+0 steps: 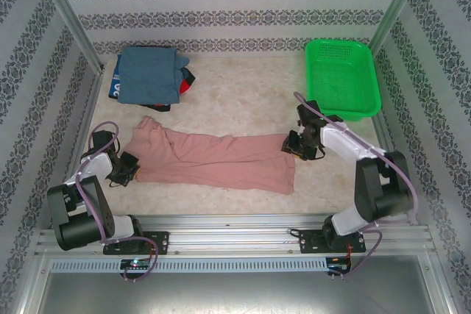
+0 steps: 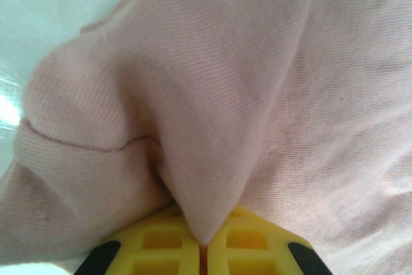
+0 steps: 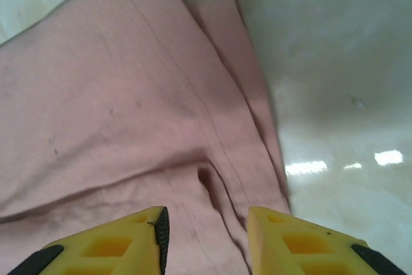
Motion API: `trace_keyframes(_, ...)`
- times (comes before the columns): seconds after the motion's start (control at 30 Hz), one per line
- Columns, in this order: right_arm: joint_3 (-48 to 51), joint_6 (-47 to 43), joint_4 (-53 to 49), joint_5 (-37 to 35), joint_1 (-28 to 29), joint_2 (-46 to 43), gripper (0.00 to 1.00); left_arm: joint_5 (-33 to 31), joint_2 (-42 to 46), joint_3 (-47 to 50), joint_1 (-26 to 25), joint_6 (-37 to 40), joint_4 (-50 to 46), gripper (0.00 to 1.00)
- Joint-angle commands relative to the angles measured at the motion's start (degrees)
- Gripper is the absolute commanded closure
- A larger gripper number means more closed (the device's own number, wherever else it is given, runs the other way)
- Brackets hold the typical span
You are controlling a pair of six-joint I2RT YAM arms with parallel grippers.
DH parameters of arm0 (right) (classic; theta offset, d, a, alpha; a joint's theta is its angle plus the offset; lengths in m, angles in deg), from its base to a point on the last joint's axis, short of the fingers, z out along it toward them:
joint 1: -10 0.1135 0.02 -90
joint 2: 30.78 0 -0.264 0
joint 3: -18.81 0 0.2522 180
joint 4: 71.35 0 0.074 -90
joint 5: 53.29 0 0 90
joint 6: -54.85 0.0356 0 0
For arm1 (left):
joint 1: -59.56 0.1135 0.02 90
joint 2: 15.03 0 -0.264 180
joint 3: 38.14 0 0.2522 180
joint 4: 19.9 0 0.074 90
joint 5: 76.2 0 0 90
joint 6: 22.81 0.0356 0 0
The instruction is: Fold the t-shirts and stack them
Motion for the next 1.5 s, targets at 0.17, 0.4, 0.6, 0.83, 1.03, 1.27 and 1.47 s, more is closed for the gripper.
trace_keyframes(0.17, -4.40, -2.28, 2.19, 1.21, 1.57, 7.47, 0.66, -2.48, -0.28, -0.19, 0.81, 1.64, -0.19, 0.96)
trace_keyframes(0.4, -2.16, -1.50, 2.00, 0.52, 2.62, 7.38, 0.66, -2.01, -0.13, -0.44, 0.80, 2.05, -0.44, 0.96)
trace_keyframes(0.6, -0.95, -1.32, 1.45, -0.07, 3.92, 7.29, 0.67, -1.96, -0.58, -1.41, 0.79, 3.10, -0.96, 0.96)
trace_keyframes(0.83, 1.13, -0.79, 1.14, -0.58, 4.65, 5.33, 0.69, -1.78, -0.23, -1.59, 0.74, 3.76, -1.38, 0.96)
trace_keyframes(1.03, 1.84, -0.49, 0.56, -2.02, 4.92, 3.86, 0.88, -1.53, -0.38, -1.59, 0.76, 4.05, -1.34, 0.96)
trace_keyframes(1.27, 1.95, -0.91, -1.56, -4.94, 3.31, -1.40, 1.00, -2.07, 0.07, -1.69, 0.76, 5.06, -2.31, 0.97)
trace_keyframes(1.47, 3.96, -0.58, -2.05, -5.15, 2.10, -3.71, 1.00, -2.08, -0.13, -1.66, 0.76, 5.30, -2.22, 0.97)
